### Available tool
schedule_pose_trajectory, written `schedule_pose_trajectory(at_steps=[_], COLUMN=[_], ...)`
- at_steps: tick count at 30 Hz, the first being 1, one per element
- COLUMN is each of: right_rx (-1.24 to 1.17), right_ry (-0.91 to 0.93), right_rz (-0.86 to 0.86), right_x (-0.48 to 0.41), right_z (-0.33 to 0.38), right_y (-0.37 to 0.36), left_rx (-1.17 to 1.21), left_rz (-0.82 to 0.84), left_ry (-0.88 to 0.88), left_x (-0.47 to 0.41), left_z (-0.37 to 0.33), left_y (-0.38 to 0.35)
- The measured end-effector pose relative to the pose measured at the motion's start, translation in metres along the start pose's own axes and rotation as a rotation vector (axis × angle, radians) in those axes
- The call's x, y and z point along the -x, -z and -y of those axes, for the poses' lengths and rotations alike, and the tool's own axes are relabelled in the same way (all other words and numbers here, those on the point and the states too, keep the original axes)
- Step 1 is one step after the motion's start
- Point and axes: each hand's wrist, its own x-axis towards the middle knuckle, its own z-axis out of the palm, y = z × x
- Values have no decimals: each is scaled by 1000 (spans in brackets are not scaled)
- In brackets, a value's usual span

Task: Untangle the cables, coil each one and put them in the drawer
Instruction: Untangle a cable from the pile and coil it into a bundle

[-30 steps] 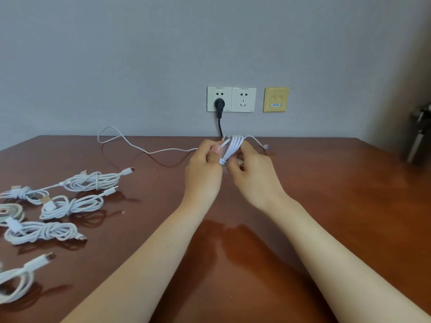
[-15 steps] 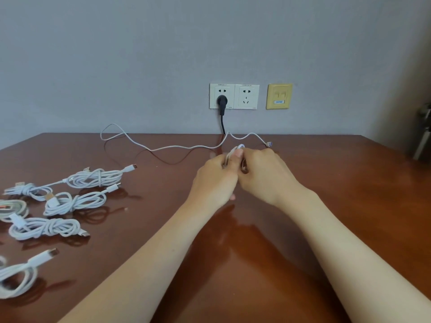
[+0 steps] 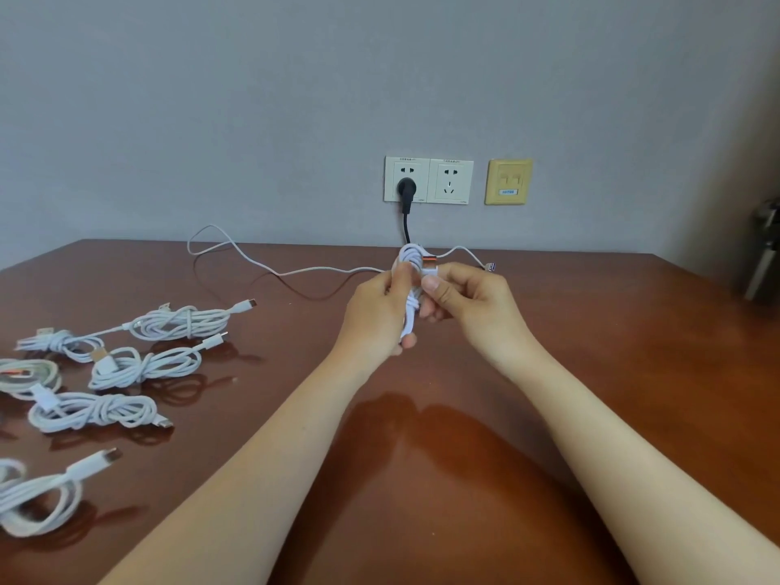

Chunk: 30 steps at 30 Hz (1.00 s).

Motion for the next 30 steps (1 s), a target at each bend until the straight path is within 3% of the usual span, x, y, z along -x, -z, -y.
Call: schedule_pose_trajectory(at_steps=[4, 11, 18, 26, 30], right_rx=[-49, 361, 447, 453, 365], right_ry=[-45, 47, -128, -352, -475], right_rz=[-127, -76, -35, 166, 182], right_x=[-1, 4, 0, -1, -2], right_z=[2, 0, 4, 3, 0], right_y=[-2, -12, -9, 6, 14], left_rx=[19, 46, 86, -204, -278], left_rz=[15, -35, -23, 133, 223], left_ry=[-12, -12, -47, -267, -304], left_x=[0, -4, -3, -3, 0], left_z=[2, 9, 11, 27, 28], left_y=[-1, -2, -7, -2, 1])
